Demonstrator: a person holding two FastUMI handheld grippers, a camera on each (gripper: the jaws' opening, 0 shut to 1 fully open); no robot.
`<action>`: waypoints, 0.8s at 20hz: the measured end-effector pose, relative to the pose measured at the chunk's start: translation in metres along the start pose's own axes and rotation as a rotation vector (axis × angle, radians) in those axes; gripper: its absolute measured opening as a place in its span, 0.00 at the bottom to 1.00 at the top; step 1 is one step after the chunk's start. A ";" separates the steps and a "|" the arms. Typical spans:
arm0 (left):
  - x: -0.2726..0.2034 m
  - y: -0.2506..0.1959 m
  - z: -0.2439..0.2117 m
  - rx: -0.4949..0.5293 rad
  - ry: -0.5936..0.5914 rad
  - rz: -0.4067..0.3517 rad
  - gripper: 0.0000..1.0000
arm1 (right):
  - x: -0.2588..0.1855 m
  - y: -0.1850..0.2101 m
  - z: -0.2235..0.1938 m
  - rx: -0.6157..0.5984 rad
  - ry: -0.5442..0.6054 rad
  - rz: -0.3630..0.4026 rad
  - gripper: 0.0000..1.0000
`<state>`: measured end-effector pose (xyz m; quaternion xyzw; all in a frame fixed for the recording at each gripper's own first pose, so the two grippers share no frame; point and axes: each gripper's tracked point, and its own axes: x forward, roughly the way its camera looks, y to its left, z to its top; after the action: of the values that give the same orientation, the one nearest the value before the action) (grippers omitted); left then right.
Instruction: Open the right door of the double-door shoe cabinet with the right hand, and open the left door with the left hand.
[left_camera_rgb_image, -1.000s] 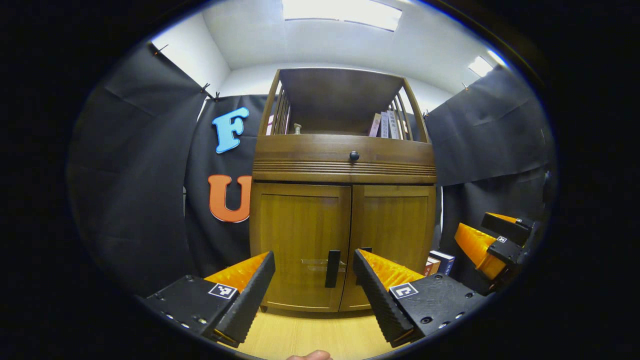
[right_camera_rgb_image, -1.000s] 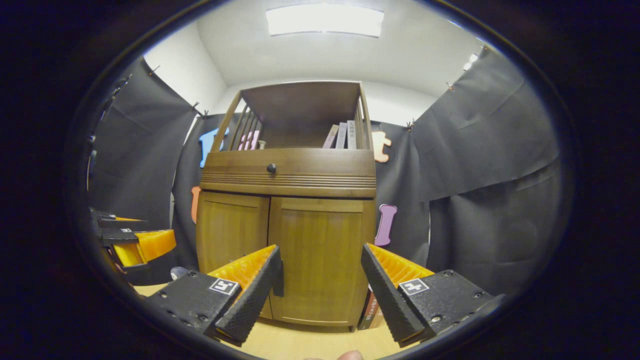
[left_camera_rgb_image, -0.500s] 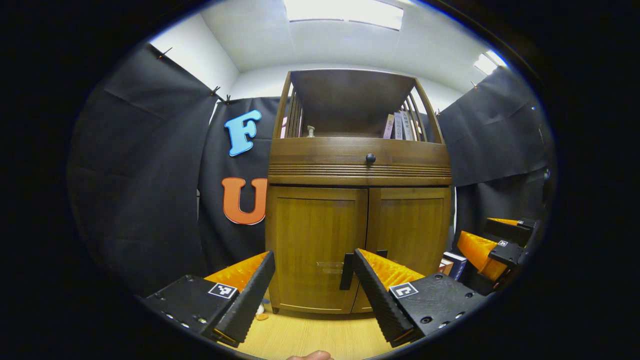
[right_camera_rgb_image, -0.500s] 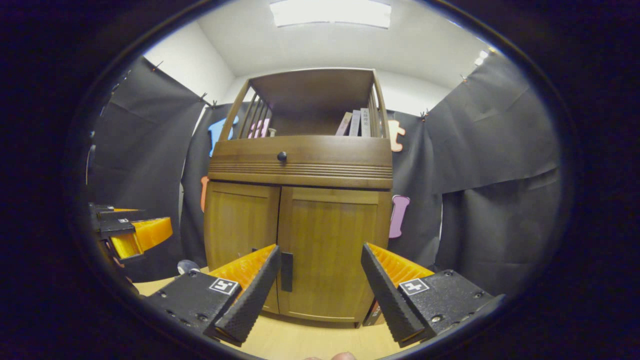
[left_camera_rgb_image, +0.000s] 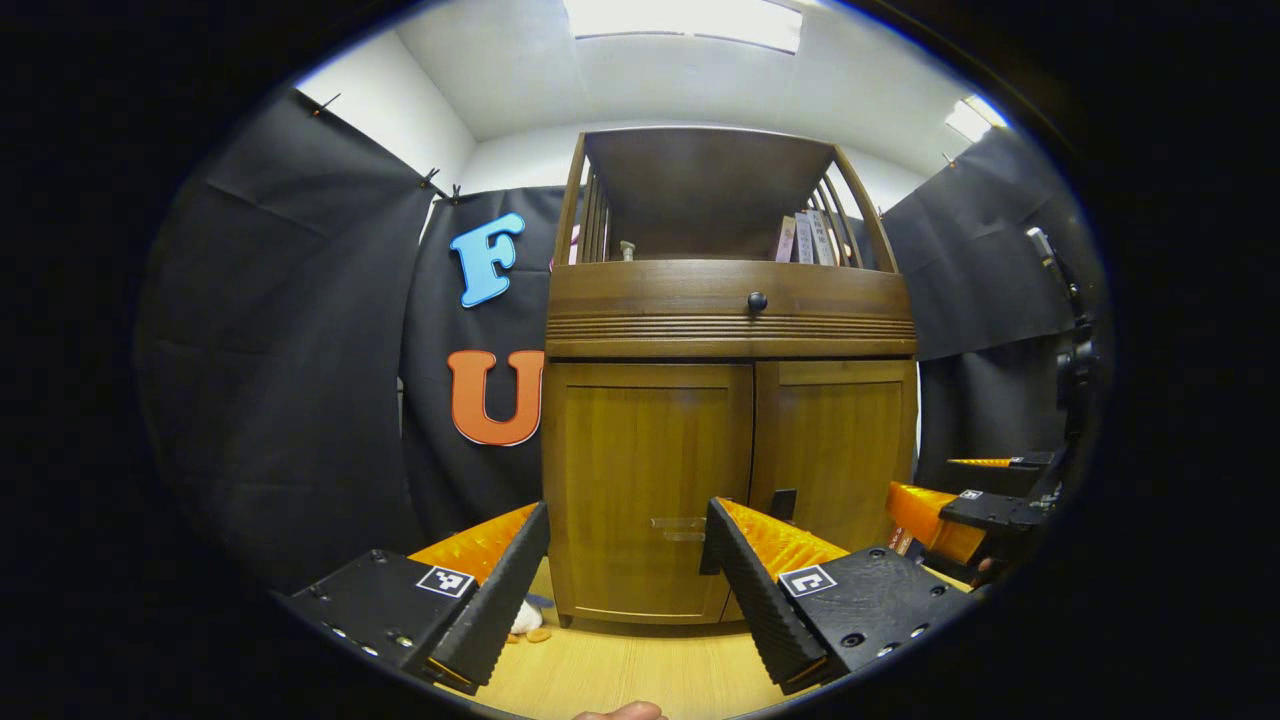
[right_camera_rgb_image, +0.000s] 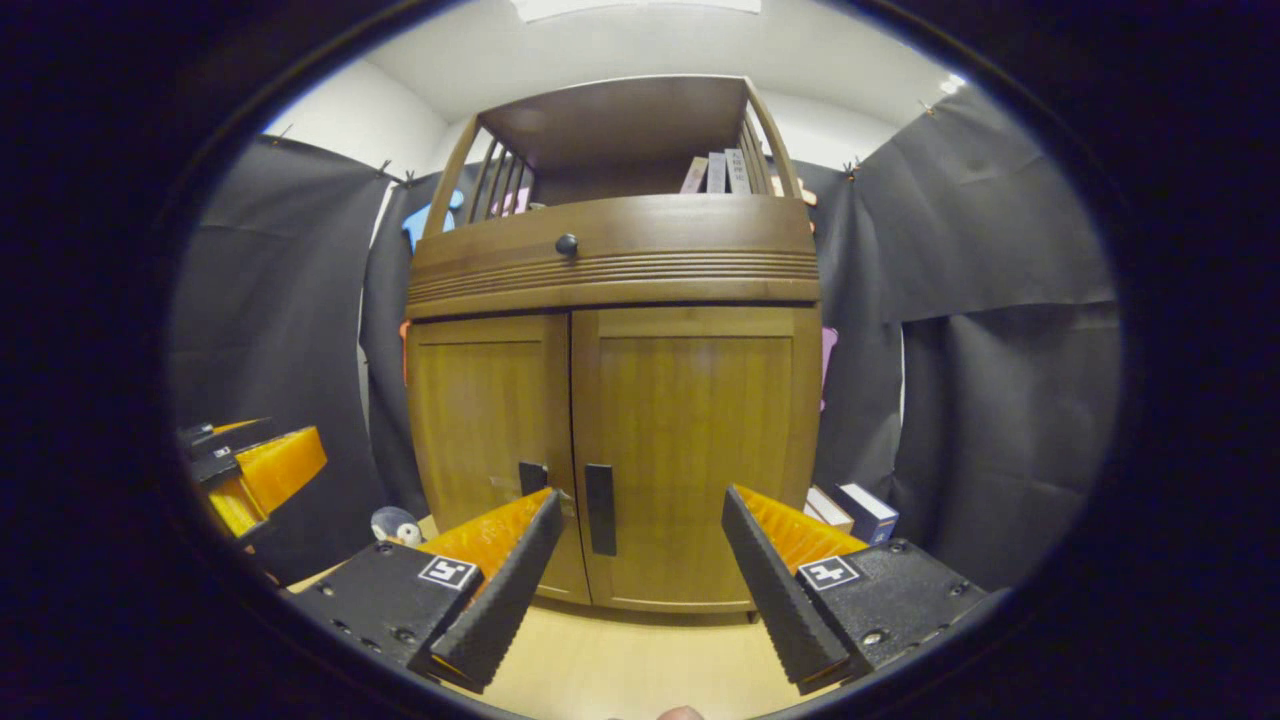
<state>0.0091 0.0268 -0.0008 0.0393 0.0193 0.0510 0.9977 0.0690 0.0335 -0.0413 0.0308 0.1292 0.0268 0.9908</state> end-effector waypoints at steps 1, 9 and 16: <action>0.001 0.002 -0.003 0.002 0.004 0.001 0.95 | 0.009 0.006 -0.002 -0.005 0.016 -0.001 1.00; 0.008 0.018 -0.014 0.045 0.016 0.018 0.95 | 0.074 0.031 -0.044 0.034 0.169 0.008 1.00; 0.007 0.031 -0.016 0.058 0.028 0.057 0.95 | 0.130 0.039 -0.060 0.082 0.164 -0.011 1.00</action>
<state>0.0120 0.0597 -0.0143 0.0681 0.0334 0.0795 0.9939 0.1771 0.0835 -0.1298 0.0685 0.2113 0.0182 0.9749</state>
